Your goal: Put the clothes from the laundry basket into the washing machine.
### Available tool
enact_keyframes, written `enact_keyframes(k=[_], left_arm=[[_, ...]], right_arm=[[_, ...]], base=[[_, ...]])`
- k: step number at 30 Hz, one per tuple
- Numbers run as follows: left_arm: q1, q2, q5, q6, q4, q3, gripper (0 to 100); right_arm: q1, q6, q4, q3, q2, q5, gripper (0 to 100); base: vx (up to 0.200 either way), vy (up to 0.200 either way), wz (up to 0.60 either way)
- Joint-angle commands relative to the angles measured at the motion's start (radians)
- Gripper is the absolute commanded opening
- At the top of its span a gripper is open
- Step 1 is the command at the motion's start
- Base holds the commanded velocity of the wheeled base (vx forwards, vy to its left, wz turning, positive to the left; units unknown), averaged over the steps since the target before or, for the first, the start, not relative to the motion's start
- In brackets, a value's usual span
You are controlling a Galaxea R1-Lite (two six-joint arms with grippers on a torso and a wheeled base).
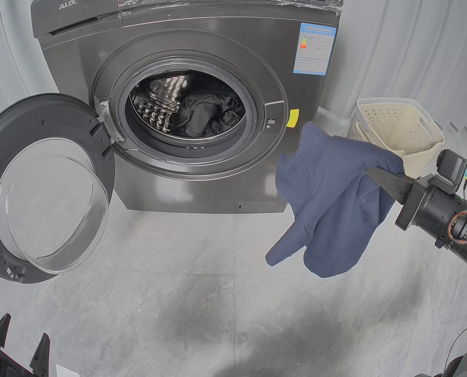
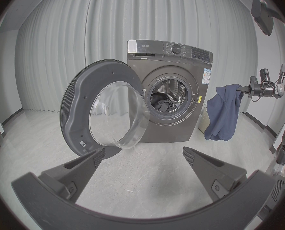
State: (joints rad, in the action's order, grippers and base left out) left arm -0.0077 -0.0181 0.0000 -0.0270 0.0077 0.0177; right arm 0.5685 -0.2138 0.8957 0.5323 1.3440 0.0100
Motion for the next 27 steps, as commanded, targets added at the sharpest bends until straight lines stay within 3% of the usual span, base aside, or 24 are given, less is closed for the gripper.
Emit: enact_keyframes(k=[1,8,13,16,20,24,27], left_arm=[[0.000,0.010,0.000,-0.001,0.000,-0.015,100],[0.002,0.012,0.000,-0.002,0.000,-0.015,100],[0.002,0.012,-0.002,0.010,-0.003,-0.015,100],[0.003,0.013,-0.002,0.012,-0.005,-0.016,100],[0.003,0.015,0.002,0.035,-0.005,-0.018,100],[0.006,0.013,0.003,0.033,-0.005,-0.016,100],[0.011,0.015,-0.002,0.033,-0.005,-0.018,100]], right_arm=[[0.001,-0.002,0.003,-0.003,0.018,0.001,0],[0.008,-0.004,0.003,-0.005,0.020,-0.001,0],[0.019,-0.033,0.005,0.014,0.052,0.001,0],[0.019,-0.032,0.003,0.048,0.079,-0.002,0],[0.028,-0.035,0.003,0.112,0.136,-0.008,0],[0.085,-0.047,0.003,0.219,0.218,-0.087,0],[0.129,-0.073,0.003,0.267,0.254,-0.117,0]], base=[[0.000,0.200,0.00],[0.000,0.200,0.00],[0.000,0.200,0.00],[0.000,0.000,0.00],[0.000,0.000,0.00],[0.000,0.000,0.00],[0.000,0.000,0.00]])
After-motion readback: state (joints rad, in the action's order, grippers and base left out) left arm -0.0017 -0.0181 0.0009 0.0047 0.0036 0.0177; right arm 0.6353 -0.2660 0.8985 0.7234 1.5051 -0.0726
